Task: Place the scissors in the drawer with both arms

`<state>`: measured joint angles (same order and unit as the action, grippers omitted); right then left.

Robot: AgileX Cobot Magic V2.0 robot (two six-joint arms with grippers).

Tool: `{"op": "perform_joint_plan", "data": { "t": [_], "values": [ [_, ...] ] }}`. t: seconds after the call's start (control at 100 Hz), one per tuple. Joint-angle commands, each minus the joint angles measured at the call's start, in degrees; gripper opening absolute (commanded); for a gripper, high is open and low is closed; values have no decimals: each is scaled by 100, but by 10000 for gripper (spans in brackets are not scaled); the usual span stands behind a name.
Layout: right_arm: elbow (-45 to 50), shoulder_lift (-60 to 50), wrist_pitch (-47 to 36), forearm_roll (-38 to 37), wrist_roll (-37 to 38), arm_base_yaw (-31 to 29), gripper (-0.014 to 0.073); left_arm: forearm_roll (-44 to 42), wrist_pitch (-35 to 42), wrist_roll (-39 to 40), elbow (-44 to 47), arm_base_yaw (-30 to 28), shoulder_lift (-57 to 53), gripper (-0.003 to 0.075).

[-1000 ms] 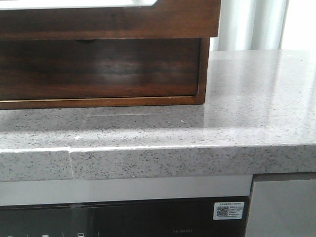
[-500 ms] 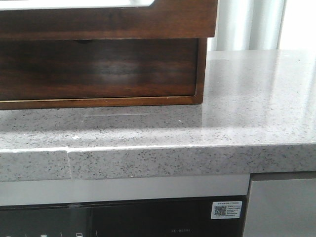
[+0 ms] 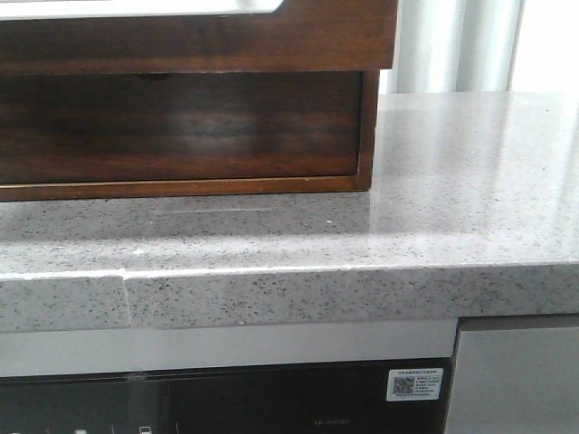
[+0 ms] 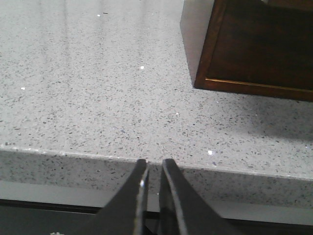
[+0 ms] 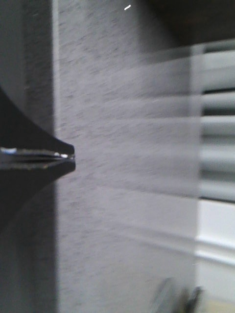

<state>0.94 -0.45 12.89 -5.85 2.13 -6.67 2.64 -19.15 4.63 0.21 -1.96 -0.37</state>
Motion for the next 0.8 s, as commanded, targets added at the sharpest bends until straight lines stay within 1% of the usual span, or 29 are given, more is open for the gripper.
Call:
{"op": "perform_joint_plan", "data": {
  "t": [0.0,0.13,0.79],
  "values": [
    [72,-125,48,109,-114,-90,-106,75,243,60,100,2,-186,3],
    [72,-125,400,119,-124,-90,-106,75,243,60,100,2,-186,3],
    [72,-125,409,119,-127,-90,-106,75,243,60,100,2,-186,3]
  ]
}}
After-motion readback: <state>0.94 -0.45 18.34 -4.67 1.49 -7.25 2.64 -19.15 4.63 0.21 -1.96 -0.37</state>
